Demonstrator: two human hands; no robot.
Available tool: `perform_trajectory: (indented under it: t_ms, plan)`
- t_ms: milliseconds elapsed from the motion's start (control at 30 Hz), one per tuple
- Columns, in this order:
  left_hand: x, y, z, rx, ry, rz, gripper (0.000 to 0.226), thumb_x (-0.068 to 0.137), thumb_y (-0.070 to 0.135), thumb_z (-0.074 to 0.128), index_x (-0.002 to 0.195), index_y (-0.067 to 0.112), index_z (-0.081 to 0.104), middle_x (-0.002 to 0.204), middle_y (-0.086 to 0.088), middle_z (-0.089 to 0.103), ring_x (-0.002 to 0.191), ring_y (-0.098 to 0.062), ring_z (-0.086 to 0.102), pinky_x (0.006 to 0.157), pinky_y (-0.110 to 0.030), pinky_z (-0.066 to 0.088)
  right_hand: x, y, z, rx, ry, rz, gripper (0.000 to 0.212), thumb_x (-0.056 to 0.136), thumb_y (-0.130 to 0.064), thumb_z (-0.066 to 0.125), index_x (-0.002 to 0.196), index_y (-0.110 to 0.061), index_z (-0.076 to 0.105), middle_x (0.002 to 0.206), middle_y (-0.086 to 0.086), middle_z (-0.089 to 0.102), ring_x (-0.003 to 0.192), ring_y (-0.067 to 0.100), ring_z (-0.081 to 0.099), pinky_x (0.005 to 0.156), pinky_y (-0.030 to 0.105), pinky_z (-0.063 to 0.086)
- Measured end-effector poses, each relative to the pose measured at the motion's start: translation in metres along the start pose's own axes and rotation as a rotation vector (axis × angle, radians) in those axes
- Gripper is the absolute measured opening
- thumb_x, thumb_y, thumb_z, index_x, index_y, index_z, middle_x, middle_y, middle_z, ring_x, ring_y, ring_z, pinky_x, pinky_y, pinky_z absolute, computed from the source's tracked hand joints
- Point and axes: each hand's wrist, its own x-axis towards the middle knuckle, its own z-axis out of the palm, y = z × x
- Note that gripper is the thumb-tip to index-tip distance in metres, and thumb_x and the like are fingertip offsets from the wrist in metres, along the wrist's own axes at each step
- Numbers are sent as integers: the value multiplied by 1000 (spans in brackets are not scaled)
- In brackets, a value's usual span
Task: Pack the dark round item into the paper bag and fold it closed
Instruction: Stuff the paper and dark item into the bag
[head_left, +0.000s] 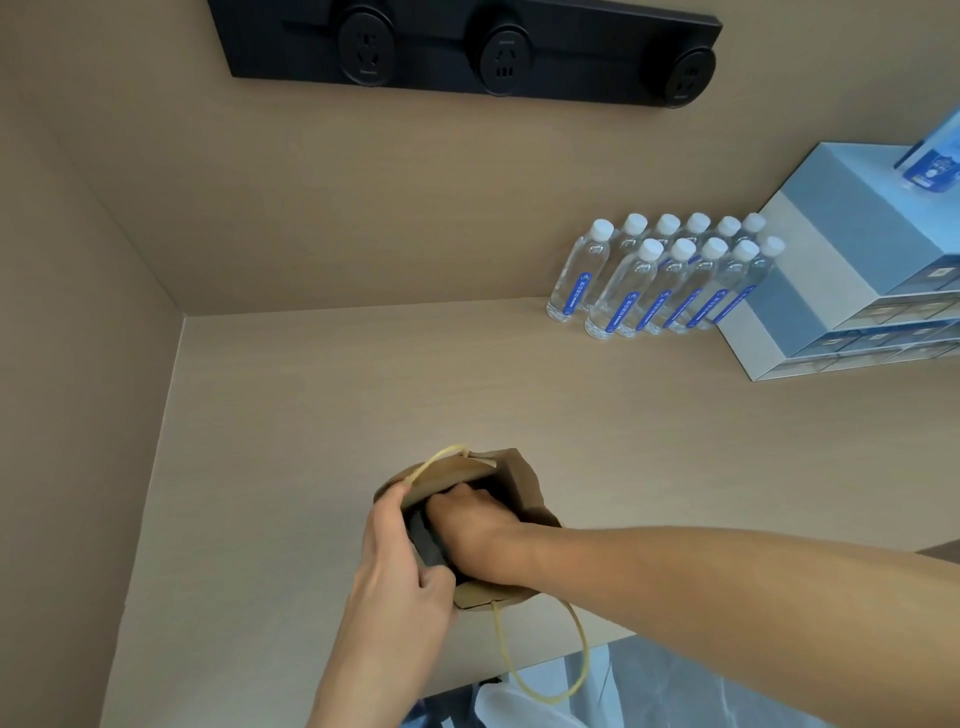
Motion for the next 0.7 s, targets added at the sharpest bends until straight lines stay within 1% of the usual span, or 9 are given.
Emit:
perform_trajectory:
  t_ms: [100,167,267,333,400,467,533,633,700]
  plan:
    - [-1,1,0,-3,-2,4,81,83,0,46,135,55,16,131,-21,55,93,-24,66,71,-27,54,-3,-5,-3,-98,-1,-126,17,90,-4,52,104,-2,61,107,19,66,94,34,64,81,43,56]
    - [-1,2,-1,0,2,4,81,83,0,46,137,52,17,130,-23,55,90,-23,66,77,-34,58,-3,-6,-5,-104,-23,-195,18,88,-4,55,106,-2,61,107,19,65,95,35,64,82,44,55]
    - [0,2,-1,2,-2,-1,79,83,0,46,141,47,19,117,-19,57,88,-22,67,80,-37,57,-4,-9,-10,-84,-90,-217,22,90,-4,55,112,-2,56,112,20,63,100,35,62,88,43,52]
    - [0,3,-1,-2,-6,-2,78,83,0,46,140,47,20,120,-19,57,94,-25,65,83,-36,57,-5,-11,-15,-114,-137,-199,24,92,-5,53,116,-2,55,116,20,62,104,36,61,88,42,51]
    - [0,4,-2,-6,-4,-4,79,82,0,46,139,48,20,130,-24,54,104,-30,61,88,-38,56,-6,-14,-23,-156,-165,-190,24,92,-6,52,115,-1,57,114,20,63,101,35,62,79,38,51]
    - [-1,5,-3,-17,-3,-2,80,83,0,45,139,50,19,135,-26,51,110,-33,60,92,-42,55,-6,-16,-38,-277,-183,-194,18,92,-4,52,108,-1,61,100,17,65,88,32,63,66,34,46]
    - [-1,6,-3,-31,-1,13,80,83,0,44,137,53,18,135,-19,51,108,-31,61,91,-44,56,-2,-18,-57,-462,-221,-193,13,91,0,53,99,-2,63,88,13,64,77,29,62,61,34,48]
    - [-2,8,-2,-48,7,33,82,82,-2,43,137,53,17,137,-1,47,97,-20,61,84,-45,58,9,-18,-75,-625,-312,-185,16,91,4,50,80,-1,61,81,16,67,74,31,68,65,37,59]
    - [-2,9,0,-52,8,46,85,82,-5,43,140,49,14,141,8,41,96,-15,60,84,-45,57,17,-18,-73,-690,-405,-140,28,95,0,47,69,-3,55,69,13,60,57,26,62,50,31,53]
